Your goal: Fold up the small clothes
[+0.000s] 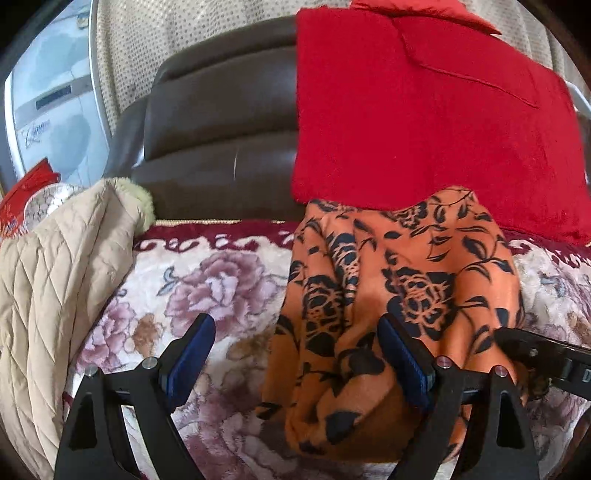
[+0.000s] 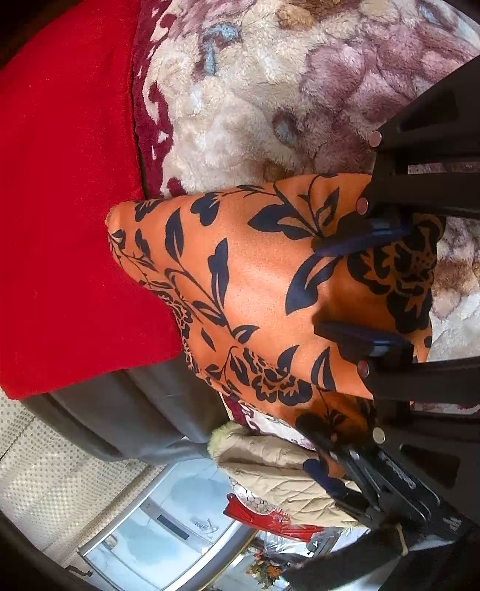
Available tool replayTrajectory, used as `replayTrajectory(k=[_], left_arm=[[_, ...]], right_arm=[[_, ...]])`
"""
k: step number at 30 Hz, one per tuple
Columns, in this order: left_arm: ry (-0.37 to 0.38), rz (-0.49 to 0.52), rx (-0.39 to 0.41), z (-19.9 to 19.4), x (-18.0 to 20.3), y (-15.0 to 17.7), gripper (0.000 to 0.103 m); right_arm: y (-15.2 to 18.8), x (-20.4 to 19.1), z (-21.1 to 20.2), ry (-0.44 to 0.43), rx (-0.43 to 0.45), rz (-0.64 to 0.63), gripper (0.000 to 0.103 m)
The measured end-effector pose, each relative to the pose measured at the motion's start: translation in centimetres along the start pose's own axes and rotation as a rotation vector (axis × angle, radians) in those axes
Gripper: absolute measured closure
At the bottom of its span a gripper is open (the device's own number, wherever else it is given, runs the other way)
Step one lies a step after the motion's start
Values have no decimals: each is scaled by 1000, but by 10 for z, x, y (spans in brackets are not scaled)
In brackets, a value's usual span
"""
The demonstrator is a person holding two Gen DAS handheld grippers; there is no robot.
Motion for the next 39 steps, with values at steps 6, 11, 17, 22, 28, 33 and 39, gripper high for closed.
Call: replayTrajectory(k=[6,11,17,22,28,33,39], left_arm=[[-9,14,6,4,0,3,11],[-1,6,0,8,-3,4,11],[17,-17,-14,14,-8,6,8],[77,-107,-81,34,-25,11,0],[88,-146,-91,42,-31,11,0],[74,-178,-87,46,-35,7,0],[29,-177,-90,52,-37,1,0]], right_arm=[[3,6,-4,-4,5,-18,63],[7,7,-10,11,11,-47,63],[11,5,-13,46,0,-99,63],[1,-4,-16,99,-72,-146,64],[-45,-14,-30,87,2,-120,61],[-90,-10,-6,99,36,-40,54],[-109,14,61,156,-40,42,51]])
Point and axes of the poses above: each gripper's, at about its wrist camera, not at the fingertips, and z roughly the way its jaws point, x to its right, y to its underside, the point moved 3 cm from there along z, roughly the way its jaws point, and after that the axes turned 5 degrees about z, right-handed, at the moved point
